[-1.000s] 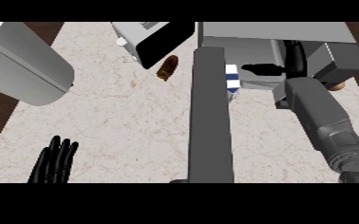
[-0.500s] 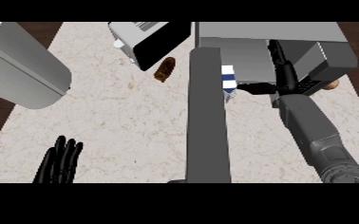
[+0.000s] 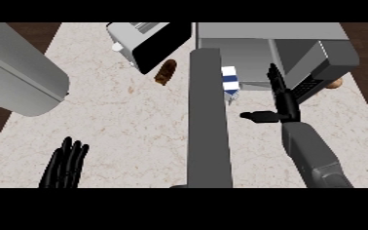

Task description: Pick up the milk, place it into the microwave and close the microwave

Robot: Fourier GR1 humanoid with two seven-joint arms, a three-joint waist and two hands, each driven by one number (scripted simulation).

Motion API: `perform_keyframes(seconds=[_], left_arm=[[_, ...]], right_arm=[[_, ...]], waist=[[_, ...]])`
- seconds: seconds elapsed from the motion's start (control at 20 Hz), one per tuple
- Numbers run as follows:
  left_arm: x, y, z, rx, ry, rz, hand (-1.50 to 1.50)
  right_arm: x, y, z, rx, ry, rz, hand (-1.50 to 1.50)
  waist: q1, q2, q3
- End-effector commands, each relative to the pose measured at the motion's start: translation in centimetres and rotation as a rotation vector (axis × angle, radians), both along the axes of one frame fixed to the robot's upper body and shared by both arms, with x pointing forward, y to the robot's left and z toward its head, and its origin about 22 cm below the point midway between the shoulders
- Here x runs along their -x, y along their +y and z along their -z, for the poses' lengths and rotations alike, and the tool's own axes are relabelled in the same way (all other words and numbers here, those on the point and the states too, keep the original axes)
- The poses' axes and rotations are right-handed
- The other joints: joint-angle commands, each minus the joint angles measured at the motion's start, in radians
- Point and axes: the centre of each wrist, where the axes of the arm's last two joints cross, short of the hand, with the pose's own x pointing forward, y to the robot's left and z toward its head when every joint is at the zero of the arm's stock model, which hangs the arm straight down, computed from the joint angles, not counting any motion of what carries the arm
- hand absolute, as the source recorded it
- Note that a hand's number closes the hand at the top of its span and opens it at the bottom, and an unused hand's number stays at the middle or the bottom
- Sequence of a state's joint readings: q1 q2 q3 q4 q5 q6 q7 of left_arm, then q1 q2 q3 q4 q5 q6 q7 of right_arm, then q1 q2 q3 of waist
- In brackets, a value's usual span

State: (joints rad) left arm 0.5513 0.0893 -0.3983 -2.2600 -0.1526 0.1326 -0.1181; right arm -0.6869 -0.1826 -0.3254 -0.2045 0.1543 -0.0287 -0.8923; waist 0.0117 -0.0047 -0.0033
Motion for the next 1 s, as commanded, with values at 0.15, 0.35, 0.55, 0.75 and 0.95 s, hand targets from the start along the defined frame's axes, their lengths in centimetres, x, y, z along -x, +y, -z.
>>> perform_keyframes(seconds=[0.15,0.35,0.55,0.75,0.95], left_arm=[[-1.3,0.2,1.0,0.014,0.02,0.118,-1.5],[-1.0,-0.1,0.2,0.016,0.061,0.265,-1.5],[-2.7,-0.7,-0.4,-0.082,0.07,0.289,1.5],[-3.9,-3.3,1.1,-0.067,0.057,0.298,1.5],[-4.6,-3.6,1.4,-0.07,0.097,0.352,1.5]], right_arm=[[4.9,-1.0,4.0,-0.083,0.039,0.017,-1.5],[7.4,-1.9,5.5,-0.212,0.03,-0.074,-1.5],[11.9,-3.2,7.7,-0.234,0.041,-0.104,-1.5],[12.4,-3.6,7.3,-0.249,0.005,-0.101,-1.5],[13.0,-5.3,6.4,-0.269,-0.014,-0.096,-1.5]], waist=[[-0.008,0.006,0.003],[-0.016,0.005,0.004],[-0.031,0.002,0.003],[-0.028,0.001,0.002],[-0.027,0.0,0.002]])
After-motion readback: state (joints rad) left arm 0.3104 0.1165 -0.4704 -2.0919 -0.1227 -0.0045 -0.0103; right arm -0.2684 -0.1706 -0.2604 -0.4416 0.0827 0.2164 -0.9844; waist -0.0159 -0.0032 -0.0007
